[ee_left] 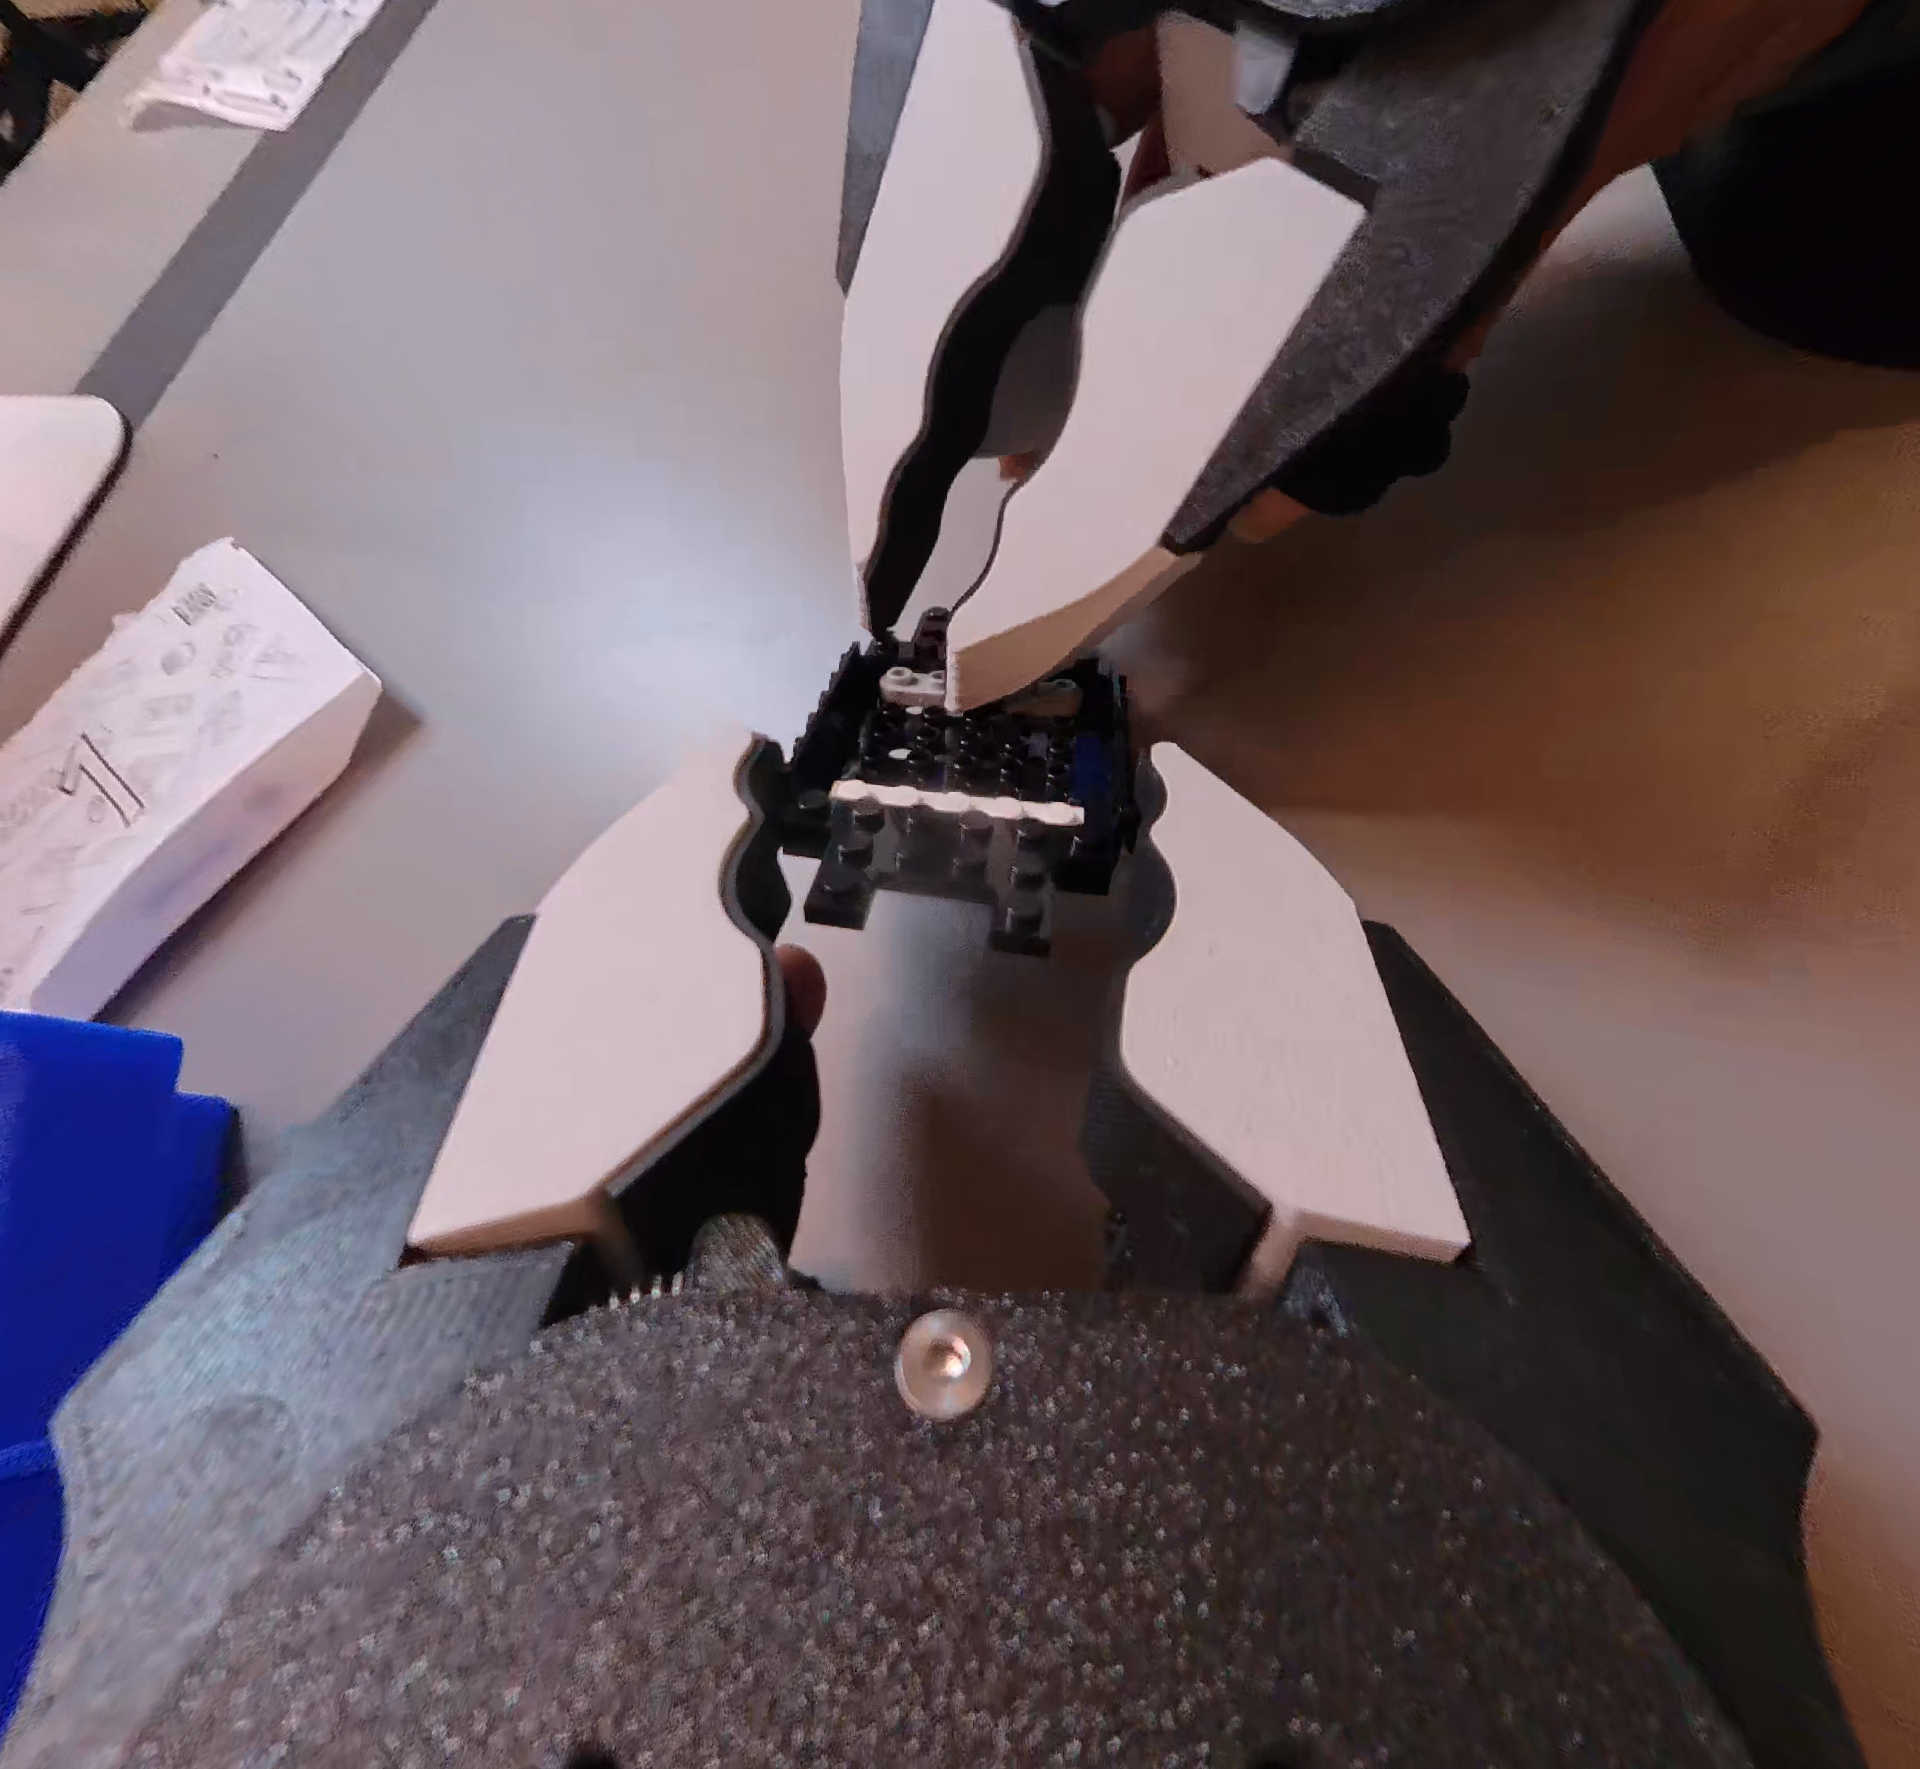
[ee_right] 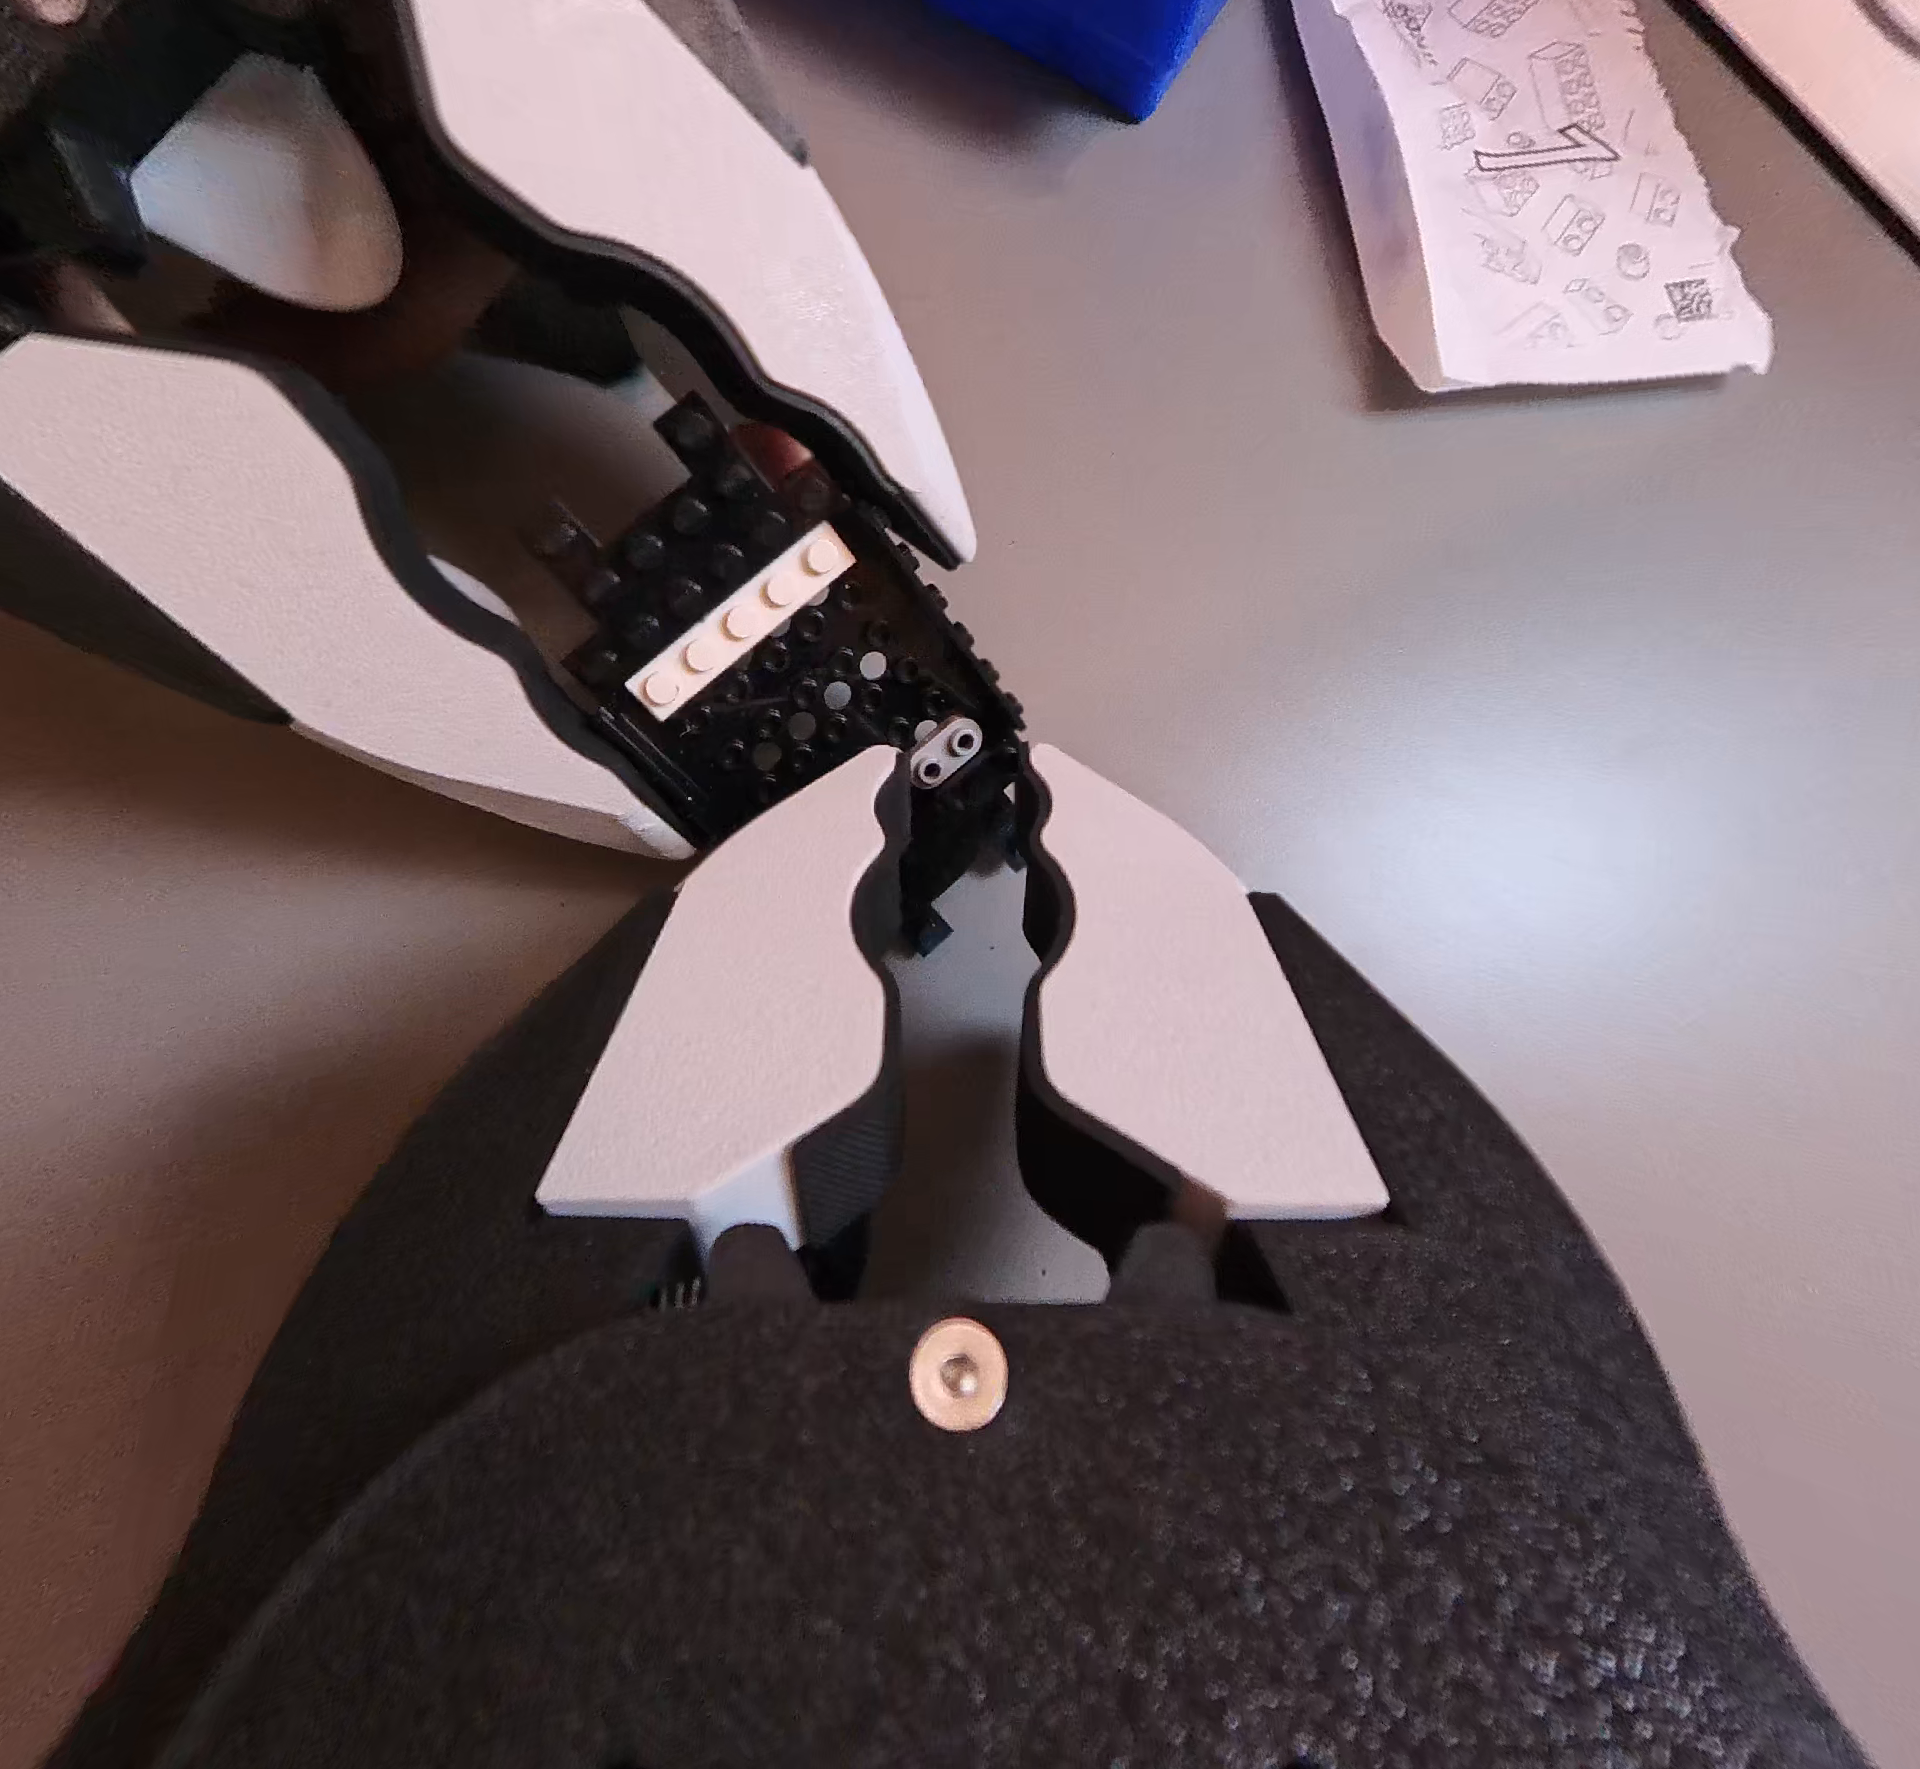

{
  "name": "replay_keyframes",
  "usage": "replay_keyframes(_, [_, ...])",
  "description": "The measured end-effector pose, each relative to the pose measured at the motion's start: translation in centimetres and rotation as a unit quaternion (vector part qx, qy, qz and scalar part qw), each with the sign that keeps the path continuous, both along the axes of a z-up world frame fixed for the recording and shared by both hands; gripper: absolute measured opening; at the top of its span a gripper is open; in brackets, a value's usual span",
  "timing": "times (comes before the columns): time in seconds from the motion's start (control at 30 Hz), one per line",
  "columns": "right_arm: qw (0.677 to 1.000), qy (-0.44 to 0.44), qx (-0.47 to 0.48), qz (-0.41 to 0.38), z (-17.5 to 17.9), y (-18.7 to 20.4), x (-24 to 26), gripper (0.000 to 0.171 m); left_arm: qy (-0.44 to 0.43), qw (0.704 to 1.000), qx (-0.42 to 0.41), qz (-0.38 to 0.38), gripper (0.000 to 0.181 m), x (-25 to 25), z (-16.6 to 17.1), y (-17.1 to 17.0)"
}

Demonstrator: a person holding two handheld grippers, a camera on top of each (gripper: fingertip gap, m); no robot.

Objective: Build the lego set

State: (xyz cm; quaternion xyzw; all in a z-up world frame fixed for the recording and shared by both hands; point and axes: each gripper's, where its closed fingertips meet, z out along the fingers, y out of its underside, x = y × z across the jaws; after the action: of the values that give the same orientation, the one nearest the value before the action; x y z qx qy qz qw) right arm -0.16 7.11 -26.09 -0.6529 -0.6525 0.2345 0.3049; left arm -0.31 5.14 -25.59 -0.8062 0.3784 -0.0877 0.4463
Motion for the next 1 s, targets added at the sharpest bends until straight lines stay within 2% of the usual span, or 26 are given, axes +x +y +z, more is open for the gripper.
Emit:
replay_keyframes(0.17, [0.997, -0.009, 0.074, 0.017, -0.4, -0.4, -0.1, 0.005, -0.007, 1.0, -0.024, 0.011, 0.064, -0.4, -0.7, 0.0])
replay_keyframes(0.43, [0.993, -0.007, 0.121, 0.004, -0.7, 0.4, -0.5, 0.001, -0.009, 0.998, -0.053, 0.034, 0.064, -1.0, -1.7, 0.6])
replay_keyframes(0.47, [0.991, -0.006, 0.137, -0.008, -0.5, 1.0, -0.4, 0.001, -0.01, 0.998, -0.055, 0.033, 0.064, -1.1, -1.7, 0.7])
replay_keyframes(0.5, [0.971, -0.014, 0.231, -0.067, 0.5, 4.3, 0.6, 0.001, -0.022, 0.997, -0.079, -0.001, 0.064, -0.4, -1.9, -0.2])
replay_keyframes(0.53, [0.963, -0.017, 0.251, -0.1, 1.0, 6.7, 1.7, 0.0, -0.065, 0.993, -0.098, -0.014, 0.064, 0.9, -1.4, -1.2])
replay_keyframes(0.57, [0.983, 0.01, 0.155, -0.094, 0.8, 6.0, 1.6, 0.0, -0.043, 0.995, -0.087, -0.014, 0.064, 1.2, -1.6, -1.5])
replay_keyframes(0.6, [0.99, 0.044, 0.106, -0.081, 1.3, 4.9, 1.1, 0.0, -0.018, 0.997, -0.069, -0.002, 0.064, 0.6, -1.7, -1.2])
replay_keyframes(0.7, [0.986, 0.097, 0.134, -0.024, 3.3, 2.1, 0.1, 0.0, -0.052, 0.994, -0.09, 0.018, 0.064, -0.5, -1.4, -0.4])
replay_keyframes(0.77, [0.994, 0.084, 0.071, 0.0, 2.8, 1.2, 0.2, 0.0, -0.048, 0.995, -0.089, 0.019, 0.064, -0.5, -1.5, -0.4])
replay_keyframes(0.8, [0.997, 0.069, 0.028, 0.005, 2.1, 0.7, 0.2, 0.009, -0.044, 0.995, -0.089, 0.019, 0.064, -0.5, -1.5, -0.4])
replay_keyframes(0.83, [0.999, 0.051, 0.002, 0.015, 1.4, 0.2, 0.3, 0.025, -0.039, 0.995, -0.088, 0.019, 0.064, -0.5, -1.6, -0.4])
replay_keyframes(1.0, [0.999, -0.013, 0.012, 0.036, -0.6, 0.0, 0.6, 0.03, -0.026, 0.995, -0.092, 0.005, 0.064, 0.1, -1.5, -0.8])
